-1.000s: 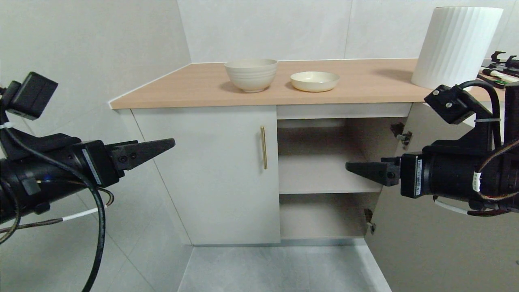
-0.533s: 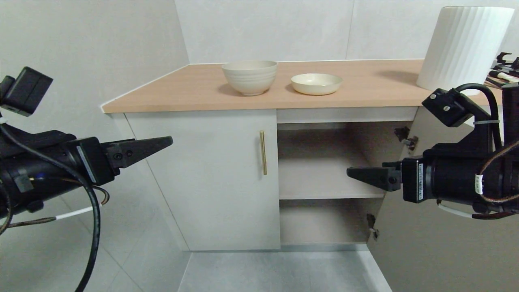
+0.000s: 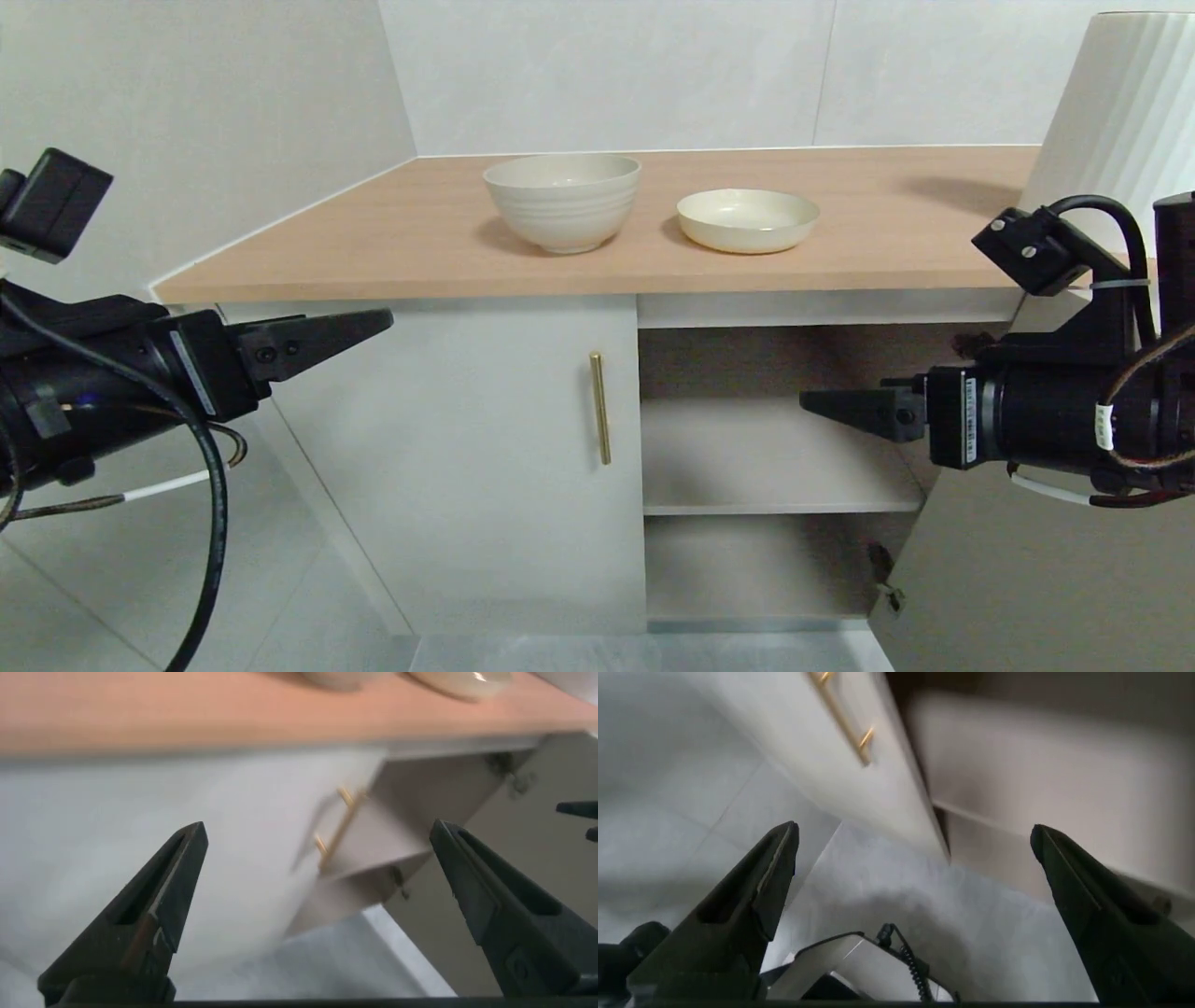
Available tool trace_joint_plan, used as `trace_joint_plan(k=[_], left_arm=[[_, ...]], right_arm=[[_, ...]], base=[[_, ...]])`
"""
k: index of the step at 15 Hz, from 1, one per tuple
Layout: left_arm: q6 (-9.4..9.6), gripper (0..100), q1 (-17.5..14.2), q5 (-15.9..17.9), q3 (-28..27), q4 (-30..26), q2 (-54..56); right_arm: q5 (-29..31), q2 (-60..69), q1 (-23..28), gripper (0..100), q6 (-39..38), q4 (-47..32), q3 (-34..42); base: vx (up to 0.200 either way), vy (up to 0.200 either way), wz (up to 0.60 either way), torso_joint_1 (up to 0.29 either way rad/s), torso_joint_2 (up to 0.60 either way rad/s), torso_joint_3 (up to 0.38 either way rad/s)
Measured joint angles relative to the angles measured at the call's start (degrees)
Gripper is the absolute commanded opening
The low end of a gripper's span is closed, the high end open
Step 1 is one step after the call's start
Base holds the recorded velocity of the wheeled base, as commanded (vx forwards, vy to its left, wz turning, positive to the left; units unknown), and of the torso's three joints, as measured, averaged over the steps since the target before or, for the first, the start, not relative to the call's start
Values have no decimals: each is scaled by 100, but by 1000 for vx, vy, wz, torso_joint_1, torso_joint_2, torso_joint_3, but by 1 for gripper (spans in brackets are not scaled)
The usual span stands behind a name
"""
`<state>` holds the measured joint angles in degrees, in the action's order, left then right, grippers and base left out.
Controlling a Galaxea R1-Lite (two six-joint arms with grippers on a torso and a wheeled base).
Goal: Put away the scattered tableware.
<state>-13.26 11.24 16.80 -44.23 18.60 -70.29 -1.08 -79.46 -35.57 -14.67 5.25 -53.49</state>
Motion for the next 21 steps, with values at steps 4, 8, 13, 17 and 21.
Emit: trace_joint_plan(k=[4, 8, 13, 17, 21], left_arm=[[0, 100, -2, 11, 10, -13, 59], [-15, 100, 16, 202, -21, -119, 257], [-26, 100, 22, 328, -100, -344, 384], [-26, 100, 17, 350, -98, -334, 345], [-26, 100, 20, 389, -76, -325, 222]], right_arm=[[-446, 232, -6, 100, 11, -9, 151], [-668, 547, -28, 100, 68, -69, 243], [-670, 600, -34, 100, 183, -77, 265], [-674, 601, -37, 100, 184, -79, 272], [-674, 571, -30, 100, 184, -61, 273]], base=[[0, 0, 0, 0, 0, 0], [0, 0, 0, 0, 0, 0], [0, 0, 0, 5, -27, -23], [0, 0, 0, 88, -277, -281], [0, 0, 0, 140, -521, -300]])
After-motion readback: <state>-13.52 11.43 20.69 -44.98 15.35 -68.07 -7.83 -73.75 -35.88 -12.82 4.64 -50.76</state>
